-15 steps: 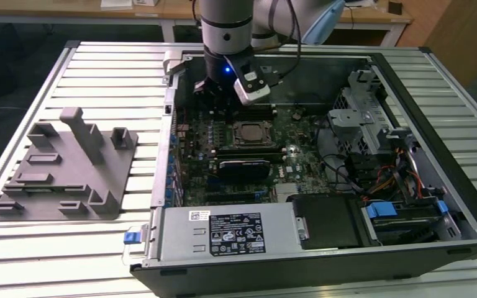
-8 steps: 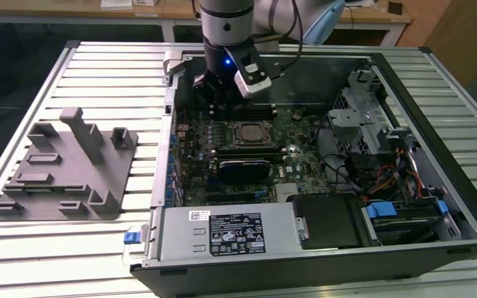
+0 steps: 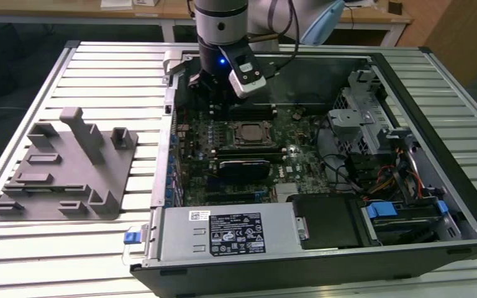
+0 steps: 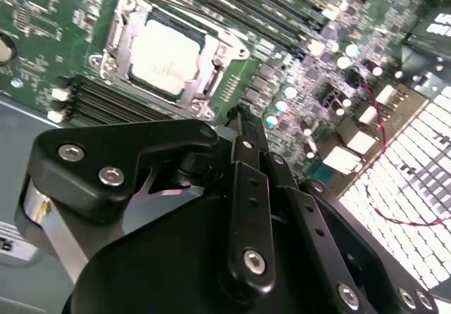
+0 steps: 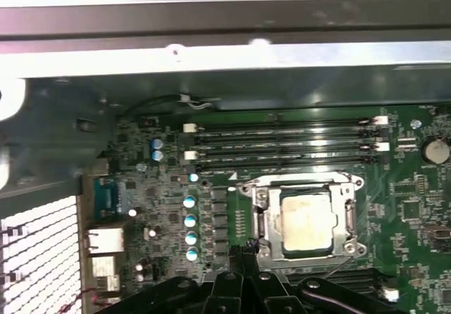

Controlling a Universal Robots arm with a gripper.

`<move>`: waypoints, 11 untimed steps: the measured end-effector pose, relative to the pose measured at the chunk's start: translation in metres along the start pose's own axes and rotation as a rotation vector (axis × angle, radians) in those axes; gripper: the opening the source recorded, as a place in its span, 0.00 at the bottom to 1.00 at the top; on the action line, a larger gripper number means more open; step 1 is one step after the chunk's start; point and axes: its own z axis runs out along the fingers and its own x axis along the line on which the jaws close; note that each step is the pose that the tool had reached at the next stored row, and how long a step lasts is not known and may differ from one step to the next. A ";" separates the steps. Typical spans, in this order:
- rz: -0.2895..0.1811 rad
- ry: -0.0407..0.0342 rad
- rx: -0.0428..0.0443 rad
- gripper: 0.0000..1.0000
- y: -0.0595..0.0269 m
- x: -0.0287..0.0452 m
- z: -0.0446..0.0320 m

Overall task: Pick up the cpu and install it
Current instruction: 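Install the first cpu locking lever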

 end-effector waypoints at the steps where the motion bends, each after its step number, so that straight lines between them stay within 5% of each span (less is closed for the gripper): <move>1: 0.000 0.0000 0.0000 0.11 -0.0001 0.0022 0.0000; 5: 0.000 0.0003 -0.0054 0.11 -0.0005 0.0082 -0.0001; 7: 0.001 0.0014 -0.0243 0.11 -0.0006 0.0095 -0.0001; 11: 0.003 0.0045 -0.0777 0.11 -0.0008 0.0112 -0.0001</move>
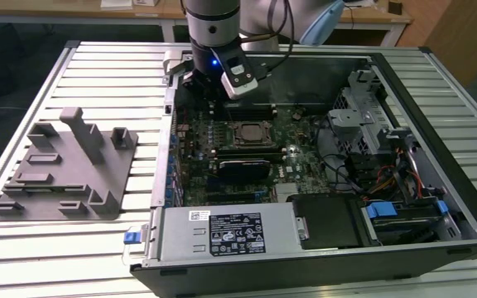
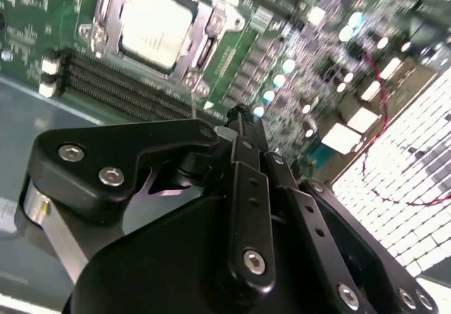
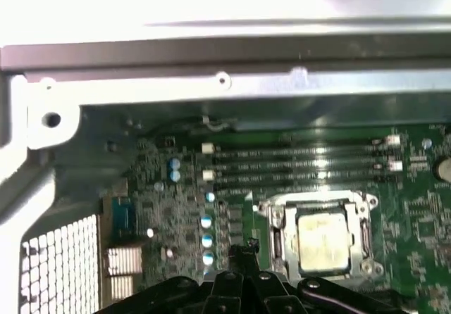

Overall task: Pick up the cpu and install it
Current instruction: 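Install the first cpu locking lever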

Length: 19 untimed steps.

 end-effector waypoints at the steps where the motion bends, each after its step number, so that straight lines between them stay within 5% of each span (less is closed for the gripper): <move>1: 0.001 0.0009 -0.0155 0.11 0.0000 0.0003 -0.0001; 5: 0.004 0.0047 -0.0874 0.11 -0.0003 0.0011 0.0000; 9: 0.006 0.0082 -0.1447 0.11 -0.0005 0.0017 0.0000; 11: 0.007 0.0088 -0.1545 0.11 -0.0005 0.0017 0.0000; 19: 0.007 0.0111 -0.1548 0.11 -0.0006 0.0001 0.0023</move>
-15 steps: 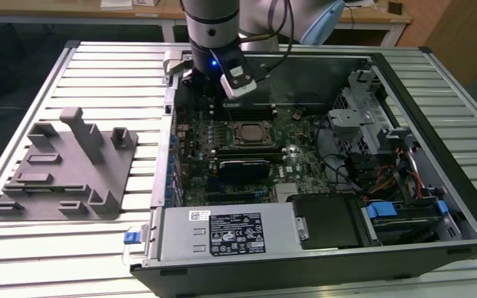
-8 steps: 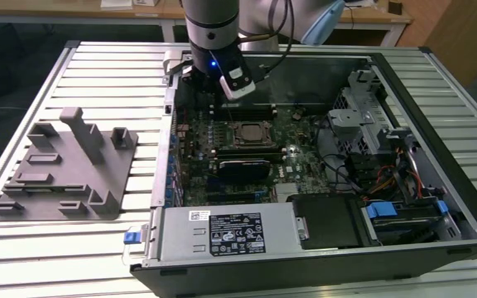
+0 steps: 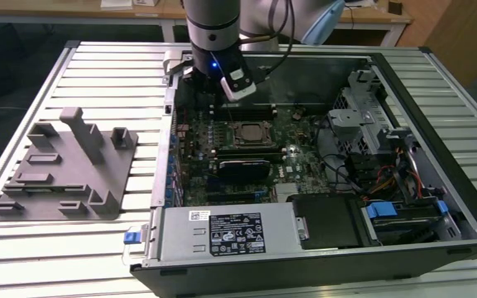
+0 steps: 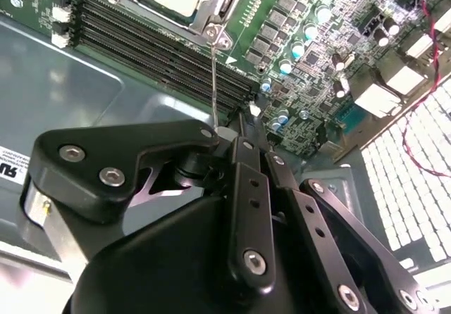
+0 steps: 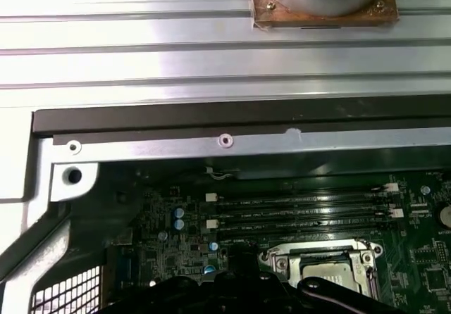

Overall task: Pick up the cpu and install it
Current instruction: 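Install the first cpu locking lever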

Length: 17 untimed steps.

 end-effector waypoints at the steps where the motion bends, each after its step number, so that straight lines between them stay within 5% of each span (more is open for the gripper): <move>1: 0.000 0.0008 0.0000 0.11 -0.0002 -0.0008 0.0009; 8: 0.003 0.0066 0.0005 0.11 -0.0002 -0.0136 0.0044; 17: 0.006 0.0175 0.0012 0.11 0.0008 -0.0396 0.0073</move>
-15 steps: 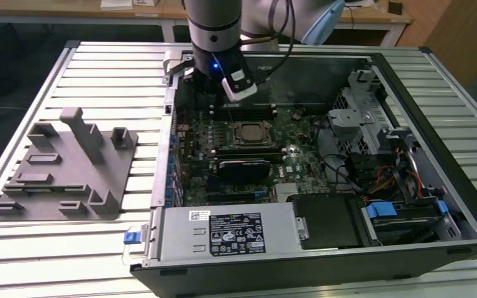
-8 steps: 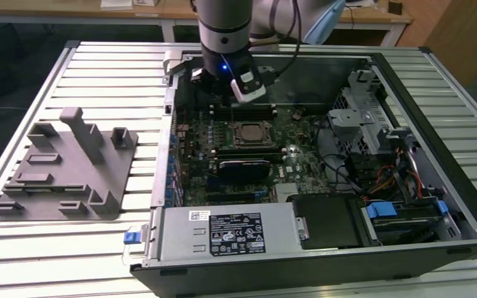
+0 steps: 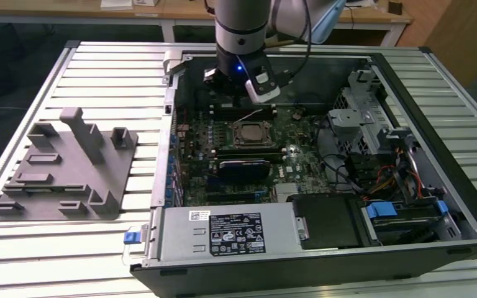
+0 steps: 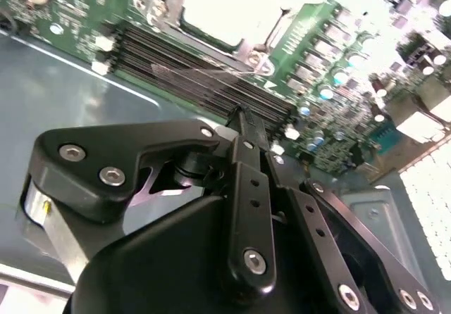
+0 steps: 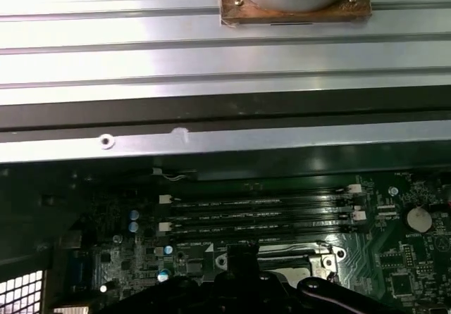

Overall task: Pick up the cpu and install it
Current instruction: 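Install the first cpu locking lever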

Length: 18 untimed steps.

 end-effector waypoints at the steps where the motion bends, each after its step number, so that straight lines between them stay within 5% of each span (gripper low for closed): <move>1: 0.000 0.0012 0.0001 0.11 0.0002 -0.0027 0.0001; 8: 0.001 0.0011 0.0003 0.11 0.0002 -0.0045 0.0003; 18: 0.011 -0.0551 -0.0033 0.11 -0.0021 -0.0047 0.0053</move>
